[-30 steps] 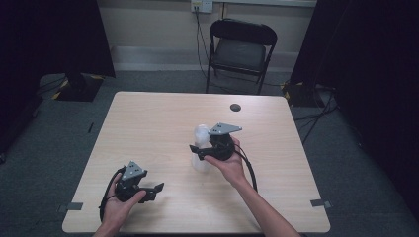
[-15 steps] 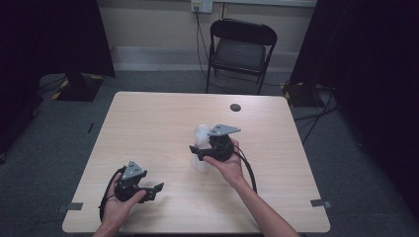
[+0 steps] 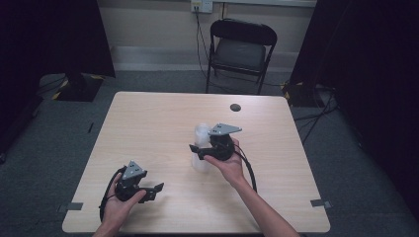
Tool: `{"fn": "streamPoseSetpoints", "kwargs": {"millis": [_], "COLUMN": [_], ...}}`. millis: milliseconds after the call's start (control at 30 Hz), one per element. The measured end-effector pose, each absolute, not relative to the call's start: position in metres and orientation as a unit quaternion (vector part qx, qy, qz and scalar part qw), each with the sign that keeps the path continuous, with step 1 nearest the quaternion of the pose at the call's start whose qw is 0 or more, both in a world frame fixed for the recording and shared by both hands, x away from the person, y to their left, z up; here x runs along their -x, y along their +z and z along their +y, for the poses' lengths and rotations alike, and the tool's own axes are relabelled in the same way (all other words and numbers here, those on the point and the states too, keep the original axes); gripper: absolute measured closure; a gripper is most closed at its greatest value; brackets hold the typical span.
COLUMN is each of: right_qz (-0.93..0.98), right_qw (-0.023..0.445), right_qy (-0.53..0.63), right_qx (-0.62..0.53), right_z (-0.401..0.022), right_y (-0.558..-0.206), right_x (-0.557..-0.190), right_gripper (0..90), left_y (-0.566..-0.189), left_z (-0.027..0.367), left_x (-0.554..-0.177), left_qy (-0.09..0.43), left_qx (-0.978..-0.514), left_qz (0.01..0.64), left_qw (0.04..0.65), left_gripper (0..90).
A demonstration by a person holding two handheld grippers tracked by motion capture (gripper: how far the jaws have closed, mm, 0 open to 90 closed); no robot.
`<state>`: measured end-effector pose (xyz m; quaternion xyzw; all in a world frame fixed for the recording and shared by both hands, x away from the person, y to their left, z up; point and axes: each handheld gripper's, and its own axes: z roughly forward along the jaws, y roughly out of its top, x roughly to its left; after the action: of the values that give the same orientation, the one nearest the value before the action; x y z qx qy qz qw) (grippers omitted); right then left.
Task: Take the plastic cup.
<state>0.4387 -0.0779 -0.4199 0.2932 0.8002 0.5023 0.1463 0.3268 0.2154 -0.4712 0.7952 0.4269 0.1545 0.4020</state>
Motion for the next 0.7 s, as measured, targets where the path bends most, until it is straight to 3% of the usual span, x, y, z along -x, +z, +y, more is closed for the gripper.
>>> {"fn": "streamPoseSetpoints", "kwargs": {"millis": [700], "right_qz": [0.796], "right_qw": [0.152], "right_qy": [0.51], "right_qx": [-0.288], "right_z": [-0.0781], "right_y": [-0.4098], "right_x": [-0.4374], "right_gripper": [28.9], "left_y": [-0.4717], "left_z": [0.2153], "left_x": [-0.327], "left_qy": [0.153], "left_qx": [-0.796], "left_qz": [0.428], "left_qw": [0.401], "left_gripper": [19.4]}}
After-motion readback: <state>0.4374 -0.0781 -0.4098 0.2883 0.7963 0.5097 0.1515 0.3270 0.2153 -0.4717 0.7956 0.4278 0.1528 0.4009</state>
